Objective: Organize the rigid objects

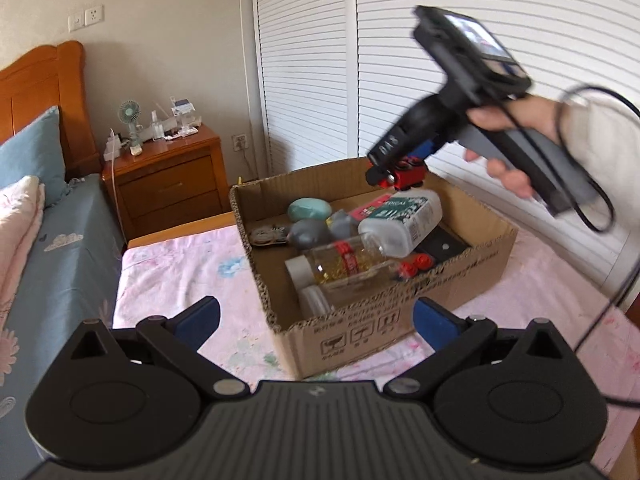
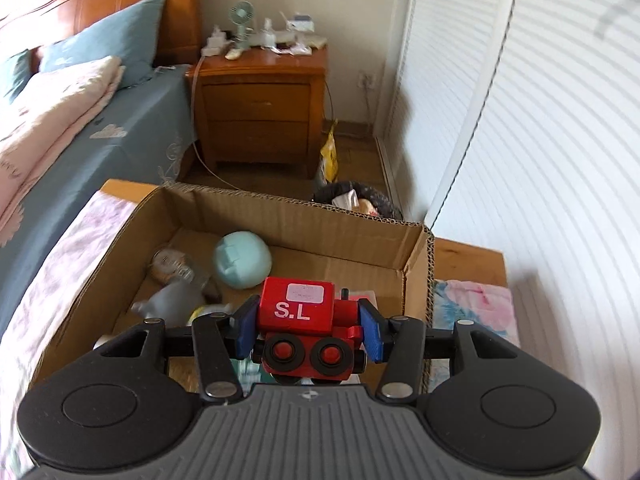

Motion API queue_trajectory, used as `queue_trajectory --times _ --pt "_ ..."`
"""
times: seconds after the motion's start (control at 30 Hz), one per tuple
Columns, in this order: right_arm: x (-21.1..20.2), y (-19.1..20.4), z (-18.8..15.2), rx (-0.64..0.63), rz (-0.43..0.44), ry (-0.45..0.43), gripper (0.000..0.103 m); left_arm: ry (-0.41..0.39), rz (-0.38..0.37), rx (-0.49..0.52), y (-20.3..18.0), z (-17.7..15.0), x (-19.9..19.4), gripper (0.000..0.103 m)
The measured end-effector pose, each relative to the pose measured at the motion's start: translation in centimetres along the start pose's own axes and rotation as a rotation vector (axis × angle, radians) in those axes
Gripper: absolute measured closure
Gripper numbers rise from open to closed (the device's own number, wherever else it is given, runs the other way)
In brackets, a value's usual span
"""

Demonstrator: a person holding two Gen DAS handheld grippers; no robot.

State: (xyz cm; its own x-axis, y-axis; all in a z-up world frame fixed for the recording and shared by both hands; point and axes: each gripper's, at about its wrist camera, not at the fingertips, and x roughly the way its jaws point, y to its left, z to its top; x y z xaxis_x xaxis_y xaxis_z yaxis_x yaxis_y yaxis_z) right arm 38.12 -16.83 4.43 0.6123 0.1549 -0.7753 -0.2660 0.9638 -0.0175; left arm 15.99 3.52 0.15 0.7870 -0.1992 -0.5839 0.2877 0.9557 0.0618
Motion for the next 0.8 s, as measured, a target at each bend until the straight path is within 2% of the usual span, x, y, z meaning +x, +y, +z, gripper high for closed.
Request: queue_trajectory --times 0.13,0.2,0.23,0.27,0.37,0.57,0.8 --pt "1.8 0.3 0.8 0.02 -0.015 0.012 0.046 -0.003 0.01 0.006 0.0 -0.7 -0.4 0.001" --pt "2.2 0.6 0.9 0.026 -0.026 -0.001 0.035 -0.001 0.013 -0.003 0.3 -0.9 -0.5 0.001" --pt "2.2 0.7 0.9 0.031 -0.036 -0.005 0.02 0.0 0.019 -0.006 0.4 -1.0 -0.6 0.001" --pt "2.0 0.9 0.8 0.034 -0.039 -0.018 0.012 -0.002 0.026 -0.007 0.5 -1.0 -0.6 0.001" --pt "1.3 1.5 0.7 0.031 -0.025 -0.028 0.01 -0.007 0.049 -0.014 0.9 -1.1 -1.0 0.001" --pt "-2.1 3.3 -0.9 0.012 -0.064 -0.039 0.002 -0.012 0.078 -0.04 1.2 -0.9 -1.9 0.001" --pt "-8.5 5.4 -5.7 -0.002 -0.12 -0.068 0.0 -0.024 0.14 -0.069 0.3 -0.7 -3.6 0.001"
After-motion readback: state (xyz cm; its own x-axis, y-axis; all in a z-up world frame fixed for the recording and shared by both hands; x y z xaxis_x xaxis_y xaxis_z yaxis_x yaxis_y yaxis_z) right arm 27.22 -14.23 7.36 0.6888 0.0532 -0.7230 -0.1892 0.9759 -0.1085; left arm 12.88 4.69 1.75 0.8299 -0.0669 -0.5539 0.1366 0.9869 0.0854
